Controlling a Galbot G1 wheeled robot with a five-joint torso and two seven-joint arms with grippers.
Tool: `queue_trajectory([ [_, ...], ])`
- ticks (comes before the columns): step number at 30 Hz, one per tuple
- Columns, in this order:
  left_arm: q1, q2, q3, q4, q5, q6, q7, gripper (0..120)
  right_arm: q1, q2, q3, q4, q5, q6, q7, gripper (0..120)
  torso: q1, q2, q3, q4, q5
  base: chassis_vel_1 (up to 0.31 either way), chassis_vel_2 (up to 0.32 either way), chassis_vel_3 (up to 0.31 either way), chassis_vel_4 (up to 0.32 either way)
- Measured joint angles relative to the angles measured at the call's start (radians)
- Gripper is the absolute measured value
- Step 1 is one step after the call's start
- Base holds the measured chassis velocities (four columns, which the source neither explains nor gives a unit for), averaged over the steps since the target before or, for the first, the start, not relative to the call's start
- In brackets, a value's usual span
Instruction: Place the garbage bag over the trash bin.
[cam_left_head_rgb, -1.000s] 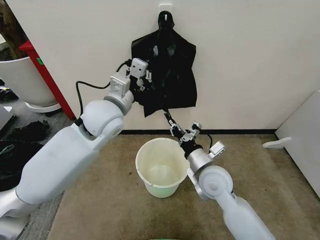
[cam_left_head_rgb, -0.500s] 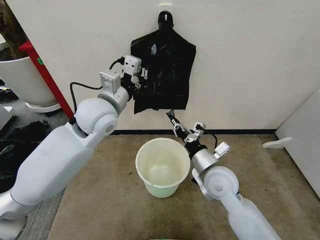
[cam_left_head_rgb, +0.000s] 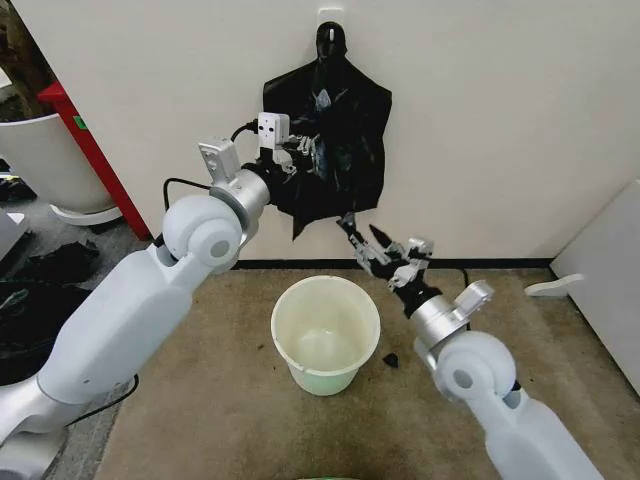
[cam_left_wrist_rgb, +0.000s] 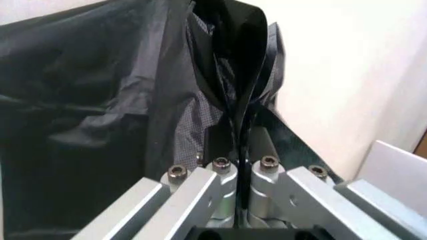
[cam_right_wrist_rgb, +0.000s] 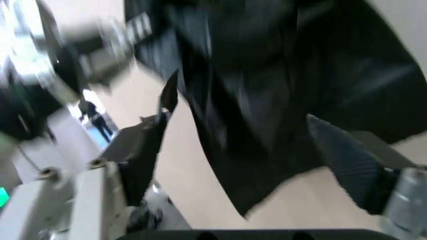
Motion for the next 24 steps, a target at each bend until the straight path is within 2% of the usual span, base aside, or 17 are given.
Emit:
queue_trajectory([
  [2, 0.000, 0.000, 0.001, 0.003, 0.008, 0.000, 0.007, 0, 0.024, -0.013, 0.022, 0.030, 0.063, -0.012, 0.033, 90, 0.000, 0.000, 0.000, 0.0000, 0.0000, 0.000, 0.000, 0.000, 0.000],
  [5, 0.006, 0.000, 0.003, 0.005, 0.015, 0.000, 0.015, 0, 0.099, -0.042, 0.054, 0.094, 0.273, -0.038, 0.125, 98, 0.000, 0.000, 0.000, -0.0002, 0.0000, 0.000, 0.000, 0.000, 0.000],
  [6, 0.006, 0.000, 0.003, 0.005, 0.015, 0.000, 0.015, 0, 0.099, -0.042, 0.054, 0.094, 0.273, -0.038, 0.125, 98, 0.000, 0.000, 0.000, -0.0002, 0.0000, 0.000, 0.000, 0.000, 0.000],
  [9, 0.018, -0.002, 0.004, 0.011, 0.022, 0.000, 0.026, 0, 0.244, -0.060, 0.053, 0.127, 0.569, -0.063, 0.296, 100, 0.000, 0.000, 0.000, 0.0000, 0.0000, 0.000, 0.000, 0.000, 0.000],
  [11, 0.022, -0.001, 0.004, 0.012, 0.027, -0.001, 0.034, 0, 0.327, -0.060, 0.041, 0.117, 0.699, -0.066, 0.372, 100, 0.000, 0.000, 0.000, 0.0002, -0.0002, 0.000, 0.000, 0.000, 0.000],
  [12, 0.022, -0.001, 0.004, 0.012, 0.027, -0.001, 0.034, 0, 0.327, -0.060, 0.041, 0.117, 0.699, -0.066, 0.372, 100, 0.000, 0.000, 0.000, 0.0002, -0.0002, 0.000, 0.000, 0.000, 0.000],
  [15, 0.023, 0.001, 0.004, 0.012, 0.032, -0.003, 0.039, 0, 0.444, -0.043, 0.015, 0.075, 0.866, -0.066, 0.462, 100, 0.000, 0.000, 0.000, 0.0000, -0.0001, 0.000, 0.000, 0.000, 0.000],
  [18, 0.023, 0.001, 0.006, 0.012, 0.038, -0.004, 0.047, 0, 0.542, -0.009, -0.027, 0.021, 0.963, -0.047, 0.556, 100, 0.000, 0.000, 0.000, 0.0001, -0.0001, 0.000, 0.000, 0.000, 0.000],
  [24, 0.023, -0.004, 0.016, 0.011, 0.050, -0.007, 0.050, 0, 0.657, 0.050, -0.072, -0.037, 1.021, -0.010, 0.650, 100, 0.000, 0.000, 0.000, 0.0002, -0.0002, 0.000, 0.000, 0.000, 0.000],
])
